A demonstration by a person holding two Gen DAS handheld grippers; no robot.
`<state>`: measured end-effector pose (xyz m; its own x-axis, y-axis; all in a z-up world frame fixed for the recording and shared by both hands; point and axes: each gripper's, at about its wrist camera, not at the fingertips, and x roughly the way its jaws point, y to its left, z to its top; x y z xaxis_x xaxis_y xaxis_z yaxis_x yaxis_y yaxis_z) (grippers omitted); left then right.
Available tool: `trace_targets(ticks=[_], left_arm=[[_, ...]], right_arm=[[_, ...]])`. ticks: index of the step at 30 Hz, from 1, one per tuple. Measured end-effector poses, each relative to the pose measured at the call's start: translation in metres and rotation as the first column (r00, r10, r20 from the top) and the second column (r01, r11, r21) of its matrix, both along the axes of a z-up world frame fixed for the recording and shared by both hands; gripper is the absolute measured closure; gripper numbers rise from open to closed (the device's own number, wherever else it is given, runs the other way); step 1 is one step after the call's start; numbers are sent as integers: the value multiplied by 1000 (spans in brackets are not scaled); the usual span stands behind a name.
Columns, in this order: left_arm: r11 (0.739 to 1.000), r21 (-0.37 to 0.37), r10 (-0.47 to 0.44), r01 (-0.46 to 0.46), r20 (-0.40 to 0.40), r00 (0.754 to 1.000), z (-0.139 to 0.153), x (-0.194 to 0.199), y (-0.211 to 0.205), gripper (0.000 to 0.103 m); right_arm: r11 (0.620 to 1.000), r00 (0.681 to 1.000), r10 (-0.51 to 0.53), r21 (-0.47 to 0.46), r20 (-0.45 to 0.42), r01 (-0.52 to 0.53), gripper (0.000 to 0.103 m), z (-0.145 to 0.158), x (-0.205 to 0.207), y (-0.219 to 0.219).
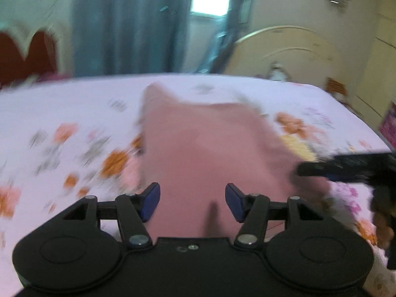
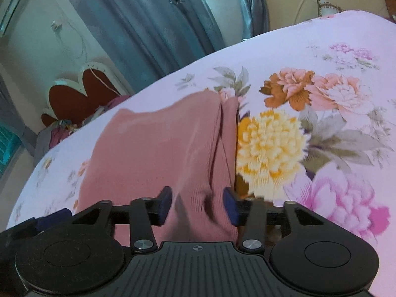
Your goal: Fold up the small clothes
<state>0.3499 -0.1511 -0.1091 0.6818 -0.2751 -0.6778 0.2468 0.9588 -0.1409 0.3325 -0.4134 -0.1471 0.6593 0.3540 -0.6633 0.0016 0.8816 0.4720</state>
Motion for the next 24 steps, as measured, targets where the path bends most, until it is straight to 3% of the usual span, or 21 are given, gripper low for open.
trace_targets(ticks=[3, 7, 8, 9, 10, 12, 17, 18, 21, 24], left_arm=[[998, -44, 43, -46, -72, 996, -13, 1, 26, 47], [990, -135, 22, -42, -151, 988, -30, 10, 32, 47], [989, -144, 15, -38, -157, 988, -31, 12, 31, 47], [989, -148, 9, -32, -153, 988, -31, 12, 29, 51], [989, -145, 0, -22, -153, 988, -32, 14, 28, 68], [989, -145, 7, -31, -160, 987, -38, 16, 37, 83], [986, -167, -39, 12, -162, 986, -36, 18, 51, 89], [985, -172, -47, 18, -163, 985, -36, 19, 52, 89], [986, -163, -70, 43, -165, 984, -36, 16, 54, 89], [992, -95, -98, 86, -138, 986, -34, 12, 45, 84]], right_arm=[[999, 999, -34, -36, -25, 33, 57, -5, -5, 0], [999, 996, -51, -9, -74, 51, 58, -9, -2, 0], [999, 996, -50, -13, -68, 49, 79, -6, -5, 3], [999, 997, -44, -9, -70, 43, 88, -5, -6, 5], [999, 996, -51, -5, -70, 50, 88, -3, -7, 6], [999, 997, -50, 9, -66, 51, 89, 0, -7, 9], [972, 996, -50, 228, -68, 64, 90, 12, -10, -1], [973, 994, -65, 216, -85, 82, 90, 8, -11, -4], [995, 980, -96, 16, -174, 101, 90, -19, -14, -7], [996, 986, -89, -33, -142, 85, 90, -15, -19, -7]])
